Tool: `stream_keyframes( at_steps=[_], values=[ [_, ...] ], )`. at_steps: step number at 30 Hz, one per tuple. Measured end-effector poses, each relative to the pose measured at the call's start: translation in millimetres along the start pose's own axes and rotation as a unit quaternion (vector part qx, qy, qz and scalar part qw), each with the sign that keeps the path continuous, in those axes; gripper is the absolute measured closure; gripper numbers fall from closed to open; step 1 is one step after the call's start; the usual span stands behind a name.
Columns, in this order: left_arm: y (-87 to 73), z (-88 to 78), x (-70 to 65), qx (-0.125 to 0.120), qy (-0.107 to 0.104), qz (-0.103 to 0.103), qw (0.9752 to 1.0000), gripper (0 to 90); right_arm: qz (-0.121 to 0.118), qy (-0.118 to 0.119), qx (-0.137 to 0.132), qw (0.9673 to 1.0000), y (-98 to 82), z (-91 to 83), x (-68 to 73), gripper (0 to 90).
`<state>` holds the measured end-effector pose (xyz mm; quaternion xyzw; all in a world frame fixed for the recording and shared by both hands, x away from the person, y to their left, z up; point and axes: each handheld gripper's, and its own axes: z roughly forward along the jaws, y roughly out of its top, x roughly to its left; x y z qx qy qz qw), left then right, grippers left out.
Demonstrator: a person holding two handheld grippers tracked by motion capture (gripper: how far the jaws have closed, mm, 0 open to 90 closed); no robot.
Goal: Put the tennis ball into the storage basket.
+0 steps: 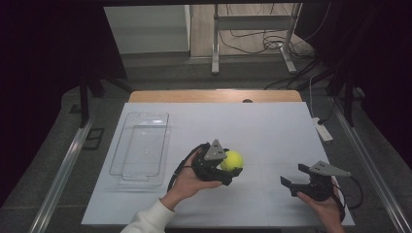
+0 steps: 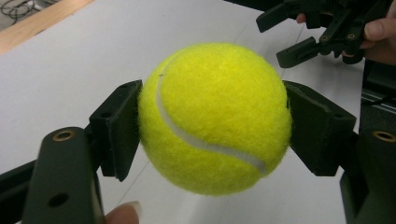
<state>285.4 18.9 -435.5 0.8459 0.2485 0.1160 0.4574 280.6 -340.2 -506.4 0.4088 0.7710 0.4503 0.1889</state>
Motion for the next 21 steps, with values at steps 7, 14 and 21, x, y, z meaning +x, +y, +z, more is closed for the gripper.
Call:
stream_keyframes(
  at_steps=[7, 14, 21],
  values=[
    [1.2, -8.1, 5.3, -0.011, 0.009, -0.007, 0.9999, 26.4, 0.000, 0.000, 0.000, 1.0000, 0.1, -0.1, 0.2, 9.2],
    [1.5, -13.5, 9.9, -0.017, 0.016, -0.012, 0.9996, 26.4, 0.000, -0.001, -0.001, 1.0000, 0.1, -0.3, 0.1, 9.2],
    [2.0, -16.7, 11.9, -0.021, 0.021, -0.015, 0.9994, 26.4, -0.001, -0.002, -0.001, 1.0000, 0.1, -0.3, 0.0, 9.3]
  ],
)
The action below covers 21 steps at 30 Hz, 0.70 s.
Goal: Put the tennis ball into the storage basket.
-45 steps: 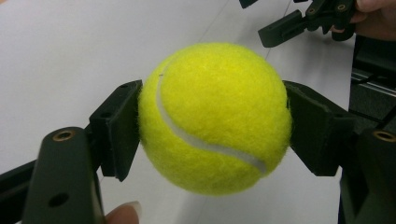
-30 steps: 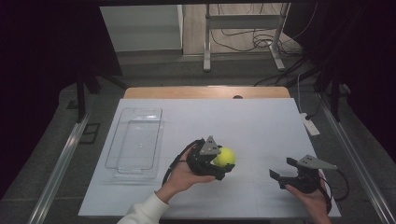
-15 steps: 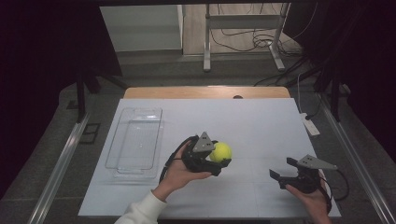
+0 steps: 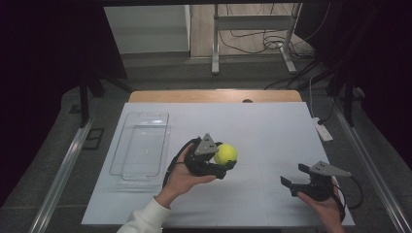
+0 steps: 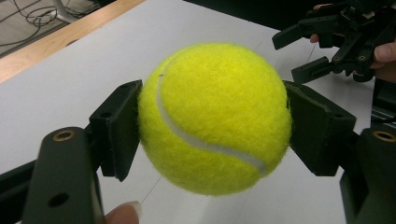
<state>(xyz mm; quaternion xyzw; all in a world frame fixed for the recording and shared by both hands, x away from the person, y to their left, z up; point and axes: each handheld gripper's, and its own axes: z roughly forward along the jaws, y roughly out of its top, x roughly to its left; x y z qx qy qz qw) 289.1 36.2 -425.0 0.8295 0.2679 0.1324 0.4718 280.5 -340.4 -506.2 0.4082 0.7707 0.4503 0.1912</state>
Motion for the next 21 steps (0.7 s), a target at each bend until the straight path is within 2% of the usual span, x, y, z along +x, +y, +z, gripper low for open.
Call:
stream_keyframes(
  at_steps=[21],
  values=[
    [1.5, -12.4, 10.0, -0.017, 0.017, -0.011, 0.9997, 26.5, 0.001, 0.000, 0.001, 1.0000, -0.1, 0.1, 0.2, 9.4]
  ],
)
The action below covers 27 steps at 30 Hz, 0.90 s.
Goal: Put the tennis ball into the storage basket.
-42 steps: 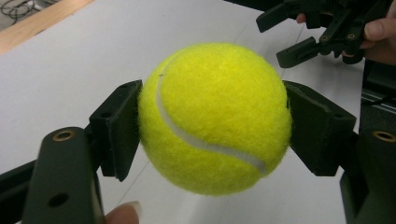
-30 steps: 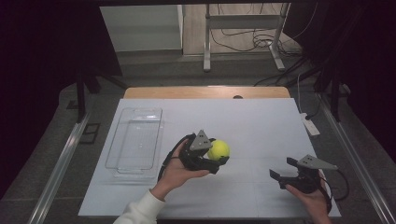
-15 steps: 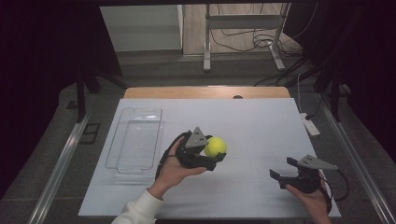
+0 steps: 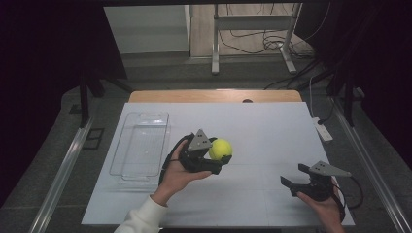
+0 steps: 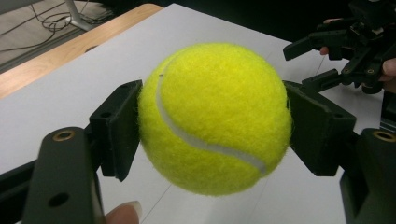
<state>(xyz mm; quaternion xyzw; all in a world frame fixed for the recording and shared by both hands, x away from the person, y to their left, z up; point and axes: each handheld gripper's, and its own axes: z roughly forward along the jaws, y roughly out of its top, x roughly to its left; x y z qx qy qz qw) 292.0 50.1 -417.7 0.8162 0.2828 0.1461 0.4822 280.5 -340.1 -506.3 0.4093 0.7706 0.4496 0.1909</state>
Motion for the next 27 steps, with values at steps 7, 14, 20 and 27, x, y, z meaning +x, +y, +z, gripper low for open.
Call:
stream_keyframes(
  at_steps=[7, 14, 20, 27],
  values=[
    [0.7, -4.9, 3.2, -0.008, 0.008, -0.003, 0.9999, 26.5, 0.000, -0.001, 0.001, 1.0000, 0.1, 0.1, 0.6, 9.5],
    [1.4, -11.5, 9.5, -0.018, 0.017, -0.012, 0.9996, 26.5, -0.001, 0.000, -0.001, 1.0000, 0.1, -0.2, 0.2, 9.5],
    [2.5, -19.3, 15.4, -0.028, 0.028, -0.018, 0.9990, 26.5, -0.001, -0.001, -0.002, 1.0000, 0.2, 0.1, 0.5, 9.6],
    [2.7, -26.0, 22.1, -0.035, 0.038, -0.025, 0.9984, 26.5, 0.000, 0.002, -0.004, 1.0000, 0.5, -0.5, 1.0, 9.6]
  ],
)
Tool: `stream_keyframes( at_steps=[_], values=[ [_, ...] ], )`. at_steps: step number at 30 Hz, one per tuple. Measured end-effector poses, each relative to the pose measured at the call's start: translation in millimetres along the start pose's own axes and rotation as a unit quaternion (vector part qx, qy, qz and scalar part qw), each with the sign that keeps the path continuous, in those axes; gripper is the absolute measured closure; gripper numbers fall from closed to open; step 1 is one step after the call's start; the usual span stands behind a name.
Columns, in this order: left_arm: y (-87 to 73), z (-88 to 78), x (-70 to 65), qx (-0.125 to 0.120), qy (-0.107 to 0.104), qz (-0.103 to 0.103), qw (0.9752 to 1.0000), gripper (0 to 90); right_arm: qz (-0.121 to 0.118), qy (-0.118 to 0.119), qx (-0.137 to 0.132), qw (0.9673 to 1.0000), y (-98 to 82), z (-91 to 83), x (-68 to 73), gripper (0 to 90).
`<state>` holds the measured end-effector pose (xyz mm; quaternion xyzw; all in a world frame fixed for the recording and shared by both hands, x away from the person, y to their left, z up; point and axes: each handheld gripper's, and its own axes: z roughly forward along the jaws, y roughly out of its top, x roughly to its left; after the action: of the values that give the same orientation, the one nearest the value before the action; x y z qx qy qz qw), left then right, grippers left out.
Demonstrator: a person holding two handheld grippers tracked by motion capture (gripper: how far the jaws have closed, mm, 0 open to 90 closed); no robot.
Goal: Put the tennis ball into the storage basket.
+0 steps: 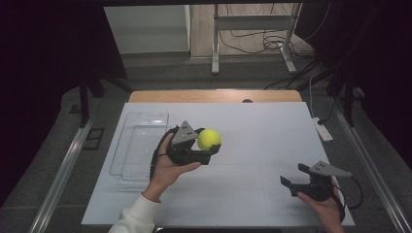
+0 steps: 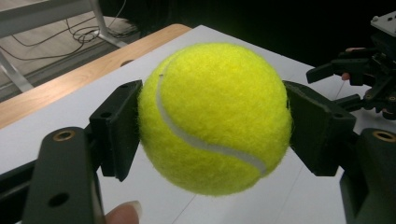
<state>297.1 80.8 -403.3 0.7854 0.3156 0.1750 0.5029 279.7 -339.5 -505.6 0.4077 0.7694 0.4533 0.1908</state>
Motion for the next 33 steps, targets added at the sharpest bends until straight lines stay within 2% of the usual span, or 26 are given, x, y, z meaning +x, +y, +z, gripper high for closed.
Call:
stream_keyframes(
  at_steps=[15, 33],
  values=[
    [-0.7, -5.2, 9.4, -0.004, 0.015, -0.009, 0.9998, 26.5, -0.004, 0.003, -0.001, 1.0000, 0.8, -0.3, 1.6, 9.6],
    [-0.5, -18.8, 25.1, -0.016, 0.038, -0.021, 0.9989, 26.5, -0.005, 0.003, -0.001, 1.0000, 0.7, -0.6, 1.7, 9.7]
  ],
)
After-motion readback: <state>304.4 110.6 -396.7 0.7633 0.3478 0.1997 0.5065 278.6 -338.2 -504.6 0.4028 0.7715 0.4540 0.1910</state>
